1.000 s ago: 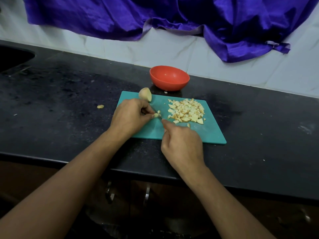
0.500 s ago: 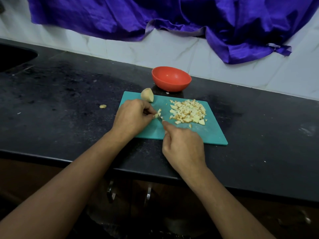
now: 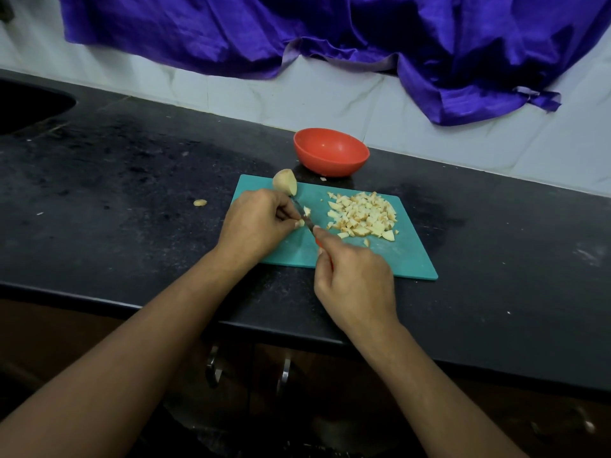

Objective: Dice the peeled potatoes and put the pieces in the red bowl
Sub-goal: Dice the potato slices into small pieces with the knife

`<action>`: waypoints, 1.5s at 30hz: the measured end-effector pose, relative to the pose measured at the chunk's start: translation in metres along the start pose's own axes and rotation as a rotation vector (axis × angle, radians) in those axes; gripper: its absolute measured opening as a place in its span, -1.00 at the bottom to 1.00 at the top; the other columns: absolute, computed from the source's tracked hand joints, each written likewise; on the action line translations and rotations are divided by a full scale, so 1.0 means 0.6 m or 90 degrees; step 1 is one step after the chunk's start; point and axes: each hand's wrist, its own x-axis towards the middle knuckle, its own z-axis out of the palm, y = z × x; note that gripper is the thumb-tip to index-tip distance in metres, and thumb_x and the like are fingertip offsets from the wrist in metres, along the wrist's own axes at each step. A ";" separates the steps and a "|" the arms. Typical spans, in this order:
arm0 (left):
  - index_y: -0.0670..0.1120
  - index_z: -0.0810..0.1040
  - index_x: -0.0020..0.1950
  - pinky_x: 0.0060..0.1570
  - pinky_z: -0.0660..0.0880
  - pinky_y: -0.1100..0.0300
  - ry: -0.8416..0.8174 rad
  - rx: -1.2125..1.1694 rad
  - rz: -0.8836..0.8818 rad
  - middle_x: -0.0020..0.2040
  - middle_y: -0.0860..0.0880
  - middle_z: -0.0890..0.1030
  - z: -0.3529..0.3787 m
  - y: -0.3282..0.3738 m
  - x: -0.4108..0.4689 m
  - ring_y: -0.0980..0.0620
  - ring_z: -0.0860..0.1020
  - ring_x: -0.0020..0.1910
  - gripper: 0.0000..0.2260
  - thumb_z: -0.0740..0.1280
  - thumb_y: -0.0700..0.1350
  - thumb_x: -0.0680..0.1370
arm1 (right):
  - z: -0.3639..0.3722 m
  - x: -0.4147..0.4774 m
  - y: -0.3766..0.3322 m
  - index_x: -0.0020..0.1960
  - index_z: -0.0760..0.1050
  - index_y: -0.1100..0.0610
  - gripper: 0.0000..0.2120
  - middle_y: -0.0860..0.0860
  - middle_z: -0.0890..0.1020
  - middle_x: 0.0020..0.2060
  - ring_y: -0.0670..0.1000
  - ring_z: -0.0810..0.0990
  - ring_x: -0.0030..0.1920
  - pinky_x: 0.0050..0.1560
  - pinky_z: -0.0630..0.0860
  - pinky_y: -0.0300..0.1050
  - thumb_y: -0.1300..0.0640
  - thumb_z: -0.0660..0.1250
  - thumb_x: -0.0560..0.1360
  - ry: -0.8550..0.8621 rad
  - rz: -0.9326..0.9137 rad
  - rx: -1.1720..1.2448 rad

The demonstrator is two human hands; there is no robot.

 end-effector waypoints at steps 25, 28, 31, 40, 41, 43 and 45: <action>0.08 0.39 -0.08 -0.09 0.56 0.07 0.033 0.001 0.017 -0.26 0.12 0.64 0.004 0.001 -0.005 0.15 0.62 -0.21 -0.69 0.50 -0.19 0.46 | -0.001 0.003 0.001 0.49 0.45 -0.06 -0.58 -0.09 0.58 -0.33 -0.04 0.54 -0.36 -0.34 0.52 -0.06 0.05 0.18 0.64 -0.046 -0.021 -0.060; 0.07 0.41 -0.09 -0.10 0.56 0.10 0.039 0.010 0.026 -0.25 0.11 0.64 0.003 0.001 -0.007 0.15 0.62 -0.21 -0.71 0.50 -0.19 0.46 | 0.000 0.004 0.005 0.48 0.45 -0.08 -0.59 -0.10 0.58 -0.32 -0.07 0.52 -0.36 -0.33 0.50 -0.08 0.04 0.18 0.65 -0.053 -0.017 -0.066; 0.08 0.48 -0.13 -0.10 0.56 0.14 0.038 0.030 0.026 -0.26 0.14 0.61 0.003 0.001 -0.007 0.19 0.59 -0.22 -0.76 0.53 -0.14 0.46 | 0.001 0.003 0.007 0.47 0.47 -0.10 -0.60 -0.11 0.58 -0.35 -0.10 0.49 -0.40 -0.34 0.49 -0.11 0.02 0.17 0.65 -0.044 0.002 -0.048; 0.11 0.71 -0.04 -0.22 0.39 0.33 -0.029 0.103 0.006 -0.29 0.24 0.55 0.011 0.013 0.017 0.21 0.58 -0.17 -0.92 0.48 -0.09 0.52 | -0.030 0.005 0.082 0.43 0.52 -0.14 -0.63 -0.11 0.54 -0.43 -0.09 0.45 -0.49 -0.44 0.34 -0.20 0.04 0.28 0.63 0.070 0.126 0.112; 0.11 0.72 -0.04 -0.19 0.43 0.27 -0.036 0.113 0.011 -0.27 0.23 0.56 0.015 0.017 0.022 0.18 0.59 -0.14 -0.92 0.47 -0.08 0.53 | -0.035 0.005 0.095 0.42 0.53 -0.14 -0.63 -0.11 0.54 -0.44 -0.07 0.47 -0.49 -0.45 0.36 -0.20 0.04 0.29 0.63 0.077 0.144 0.120; 0.12 0.72 -0.04 -0.16 0.50 0.20 -0.045 0.119 0.026 -0.25 0.23 0.57 0.029 0.030 0.033 0.16 0.60 -0.12 -0.92 0.48 -0.07 0.53 | -0.040 0.009 0.115 0.40 0.55 -0.14 -0.65 -0.10 0.56 -0.43 -0.07 0.52 -0.44 -0.45 0.33 -0.24 0.04 0.30 0.63 0.082 0.181 0.140; 0.13 0.72 -0.03 -0.18 0.50 0.21 -0.055 0.109 0.041 -0.24 0.23 0.58 0.046 0.045 0.043 0.20 0.58 -0.14 -0.92 0.49 -0.05 0.52 | -0.040 0.011 0.120 0.39 0.55 -0.15 -0.66 -0.11 0.56 -0.42 -0.07 0.51 -0.45 -0.44 0.30 -0.25 0.03 0.30 0.63 0.074 0.193 0.141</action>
